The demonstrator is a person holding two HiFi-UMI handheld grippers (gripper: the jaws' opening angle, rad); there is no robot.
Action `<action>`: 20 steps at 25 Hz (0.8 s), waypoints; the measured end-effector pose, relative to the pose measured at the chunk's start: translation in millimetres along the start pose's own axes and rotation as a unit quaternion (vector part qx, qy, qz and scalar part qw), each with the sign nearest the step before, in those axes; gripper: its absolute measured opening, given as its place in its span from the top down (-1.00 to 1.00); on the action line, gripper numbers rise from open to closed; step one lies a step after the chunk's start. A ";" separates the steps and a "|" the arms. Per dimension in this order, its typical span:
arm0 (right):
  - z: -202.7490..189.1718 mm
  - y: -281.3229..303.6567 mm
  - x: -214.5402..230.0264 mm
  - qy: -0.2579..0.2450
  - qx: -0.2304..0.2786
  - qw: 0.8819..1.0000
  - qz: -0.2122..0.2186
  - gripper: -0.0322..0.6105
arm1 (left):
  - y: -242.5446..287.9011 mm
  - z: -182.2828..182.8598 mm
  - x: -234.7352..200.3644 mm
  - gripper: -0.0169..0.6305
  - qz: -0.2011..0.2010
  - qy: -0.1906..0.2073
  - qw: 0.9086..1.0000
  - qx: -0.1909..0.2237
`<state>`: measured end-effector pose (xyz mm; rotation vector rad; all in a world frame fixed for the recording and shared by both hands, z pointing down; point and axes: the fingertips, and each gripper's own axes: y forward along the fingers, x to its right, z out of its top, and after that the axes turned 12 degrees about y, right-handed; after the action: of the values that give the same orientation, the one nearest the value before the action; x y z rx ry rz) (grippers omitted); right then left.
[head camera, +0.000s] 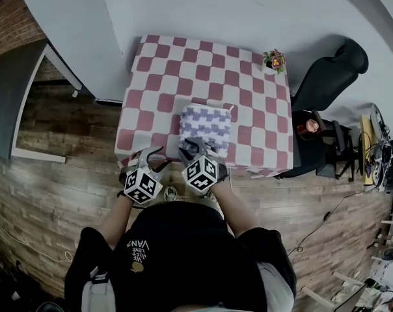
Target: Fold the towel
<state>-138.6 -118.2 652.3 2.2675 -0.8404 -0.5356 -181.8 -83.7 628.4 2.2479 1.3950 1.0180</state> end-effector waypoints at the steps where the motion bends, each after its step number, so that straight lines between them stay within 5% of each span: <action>1: 1.0 -1.4 -1.5 0.001 0.005 1.000 0.003 0.44 | 2.4 5.6 -9.8 0.35 0.004 0.007 1.000 0.007; 5: 16.2 -20.6 -4.5 0.024 0.068 0.997 0.009 0.32 | 14.9 39.2 -57.4 0.35 0.026 0.042 0.998 0.043; 10: 41.8 -71.8 14.6 0.097 0.176 0.979 -0.014 0.32 | 32.3 96.2 -105.4 0.35 0.041 0.086 0.990 0.107; 15: 16.7 -104.6 93.4 0.166 0.176 0.963 -0.119 0.32 | 72.7 127.8 -92.8 0.35 -0.032 0.154 0.980 0.122; 20: -27.8 -93.8 133.4 0.238 0.119 0.951 -0.156 0.32 | 119.6 96.9 -62.4 0.35 -0.133 0.177 0.973 0.059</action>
<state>11.5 -143.4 587.3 2.6127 -0.3168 -0.0025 -52.5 -185.2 605.0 1.9459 1.8893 1.3137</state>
